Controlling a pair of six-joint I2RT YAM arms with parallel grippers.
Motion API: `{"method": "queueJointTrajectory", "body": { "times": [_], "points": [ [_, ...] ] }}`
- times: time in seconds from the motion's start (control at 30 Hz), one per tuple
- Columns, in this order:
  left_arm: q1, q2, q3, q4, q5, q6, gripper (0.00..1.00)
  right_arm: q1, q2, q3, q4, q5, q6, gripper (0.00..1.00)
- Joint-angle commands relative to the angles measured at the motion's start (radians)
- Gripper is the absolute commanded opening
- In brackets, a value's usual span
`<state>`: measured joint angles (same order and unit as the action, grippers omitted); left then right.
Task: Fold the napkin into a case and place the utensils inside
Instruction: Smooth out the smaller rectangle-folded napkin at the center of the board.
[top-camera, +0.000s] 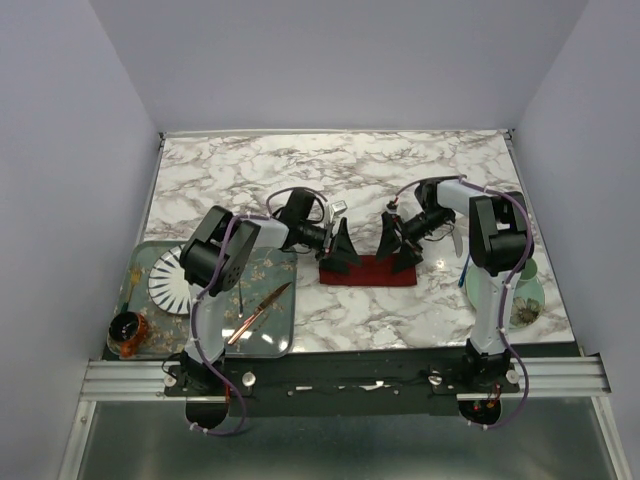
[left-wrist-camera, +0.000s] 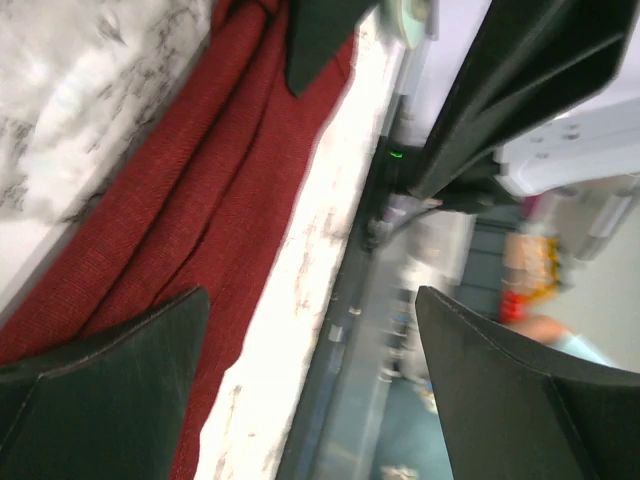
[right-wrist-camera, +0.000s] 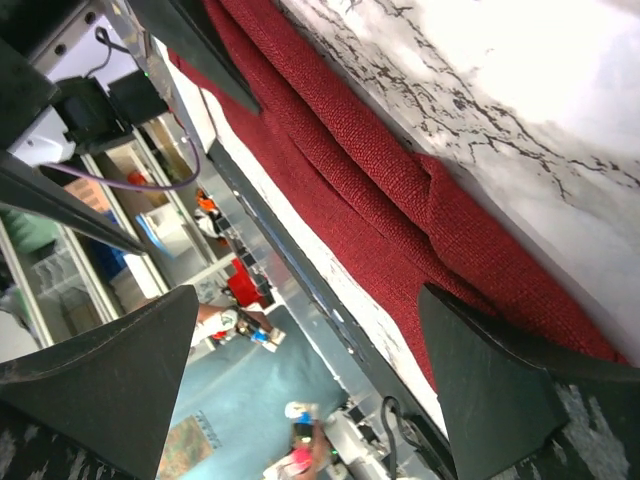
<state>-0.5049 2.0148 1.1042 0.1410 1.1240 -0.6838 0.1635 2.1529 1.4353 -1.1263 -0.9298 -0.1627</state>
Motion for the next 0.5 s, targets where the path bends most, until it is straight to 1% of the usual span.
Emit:
{"method": "queueJointTrajectory", "body": {
  "times": [0.0, 0.03, 0.07, 0.13, 0.17, 0.27, 0.33, 0.43, 0.47],
  "points": [
    [0.009, 0.119, 0.039, -0.089, -0.075, 0.059, 0.99, -0.005, -0.042, 0.031, 0.002, -0.018, -0.081, 1.00],
    [0.009, 0.128, 0.048, -0.109, -0.079, 0.088, 0.99, -0.005, -0.059, 0.039, -0.028, -0.045, -0.081, 1.00],
    [0.012, 0.133, 0.066, -0.166, -0.088, 0.107, 0.99, -0.005, -0.086, 0.042, -0.041, -0.110, -0.075, 1.00],
    [0.017, 0.139, 0.063, -0.172, -0.093, 0.107, 0.99, -0.002, -0.117, 0.033, -0.055, -0.161, -0.060, 1.00],
    [0.022, 0.136, 0.059, -0.176, -0.093, 0.107, 0.99, -0.002, -0.139, 0.004, -0.052, -0.199, -0.042, 1.00],
    [0.026, 0.131, 0.059, -0.220, -0.096, 0.139, 0.99, -0.002, -0.154, -0.091, 0.017, -0.230, 0.006, 1.00],
    [0.029, 0.130, 0.062, -0.242, -0.102, 0.155, 0.99, -0.007, -0.117, -0.110, 0.045, -0.201, 0.009, 1.00],
    [0.042, 0.130, 0.068, -0.282, -0.108, 0.191, 0.99, -0.042, -0.038, -0.110, 0.103, -0.115, 0.020, 1.00],
    [0.043, 0.130, 0.068, -0.293, -0.118, 0.197, 0.99, -0.050, -0.015, -0.099, 0.109, -0.060, 0.019, 1.00]
  ]
}}
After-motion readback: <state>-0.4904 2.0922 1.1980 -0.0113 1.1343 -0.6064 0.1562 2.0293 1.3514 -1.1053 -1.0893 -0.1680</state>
